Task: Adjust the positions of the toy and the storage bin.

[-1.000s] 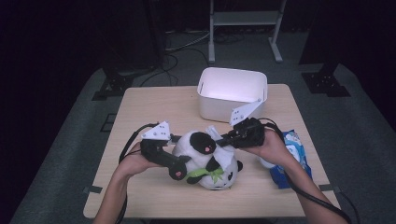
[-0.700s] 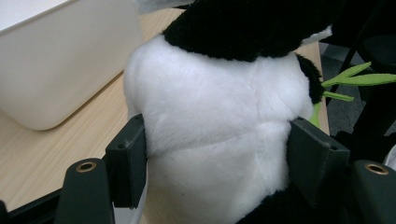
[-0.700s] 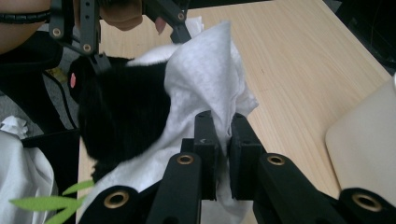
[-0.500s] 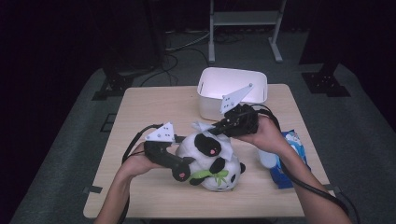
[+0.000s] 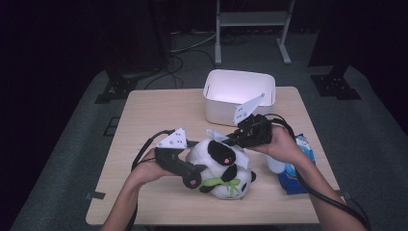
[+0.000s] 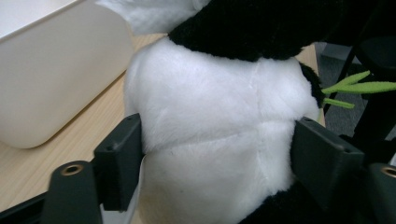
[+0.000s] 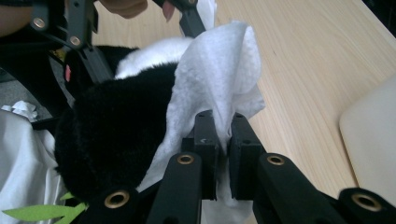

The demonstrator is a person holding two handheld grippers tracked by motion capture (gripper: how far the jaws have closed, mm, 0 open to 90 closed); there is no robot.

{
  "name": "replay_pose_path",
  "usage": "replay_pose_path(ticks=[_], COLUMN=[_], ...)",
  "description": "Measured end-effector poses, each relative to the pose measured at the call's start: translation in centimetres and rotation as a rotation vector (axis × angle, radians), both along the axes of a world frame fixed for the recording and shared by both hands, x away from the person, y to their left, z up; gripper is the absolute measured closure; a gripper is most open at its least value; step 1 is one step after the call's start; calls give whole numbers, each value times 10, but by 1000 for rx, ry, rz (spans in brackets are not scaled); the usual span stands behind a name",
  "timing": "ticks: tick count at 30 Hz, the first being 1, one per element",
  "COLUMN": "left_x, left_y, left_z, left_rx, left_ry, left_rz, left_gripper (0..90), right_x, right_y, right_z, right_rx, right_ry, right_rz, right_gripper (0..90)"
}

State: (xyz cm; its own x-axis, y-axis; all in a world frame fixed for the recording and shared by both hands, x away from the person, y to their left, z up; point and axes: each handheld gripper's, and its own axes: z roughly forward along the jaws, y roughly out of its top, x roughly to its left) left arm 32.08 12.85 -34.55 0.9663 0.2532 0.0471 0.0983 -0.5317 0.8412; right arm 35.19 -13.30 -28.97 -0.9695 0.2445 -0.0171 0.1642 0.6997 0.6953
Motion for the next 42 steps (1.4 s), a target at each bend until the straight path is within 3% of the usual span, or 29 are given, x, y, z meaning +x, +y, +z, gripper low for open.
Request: replay_pose_path(ticks=[6,8,14,20,31,42], left_x=[-1,-3,-6,-6,-5,-7], left_y=[-5,-8,-17,-18,-17,-11], left_z=[-1,1,0,-2,3,8], left_rx=[-19,-21,-22,-27,-89,-139], left_ry=[-9,-20,-28,-25,13,39], left_rz=[-1,-4,-21,-11,3,-16], left_gripper=[232,233,235,234,185,185], right_x=[-1,-2,-7,-11,-10,-10], right_y=[-9,-9,4,18,-2,-21], right_z=[-1,7,23,20,12,8], right_rx=[-7,-5,11,-30,-21,-8], right_ry=[5,-14,-37,-32,-17,-9], right_rz=[-20,-19,22,62,33,2], right_gripper=[831,831,831,831,832,832])
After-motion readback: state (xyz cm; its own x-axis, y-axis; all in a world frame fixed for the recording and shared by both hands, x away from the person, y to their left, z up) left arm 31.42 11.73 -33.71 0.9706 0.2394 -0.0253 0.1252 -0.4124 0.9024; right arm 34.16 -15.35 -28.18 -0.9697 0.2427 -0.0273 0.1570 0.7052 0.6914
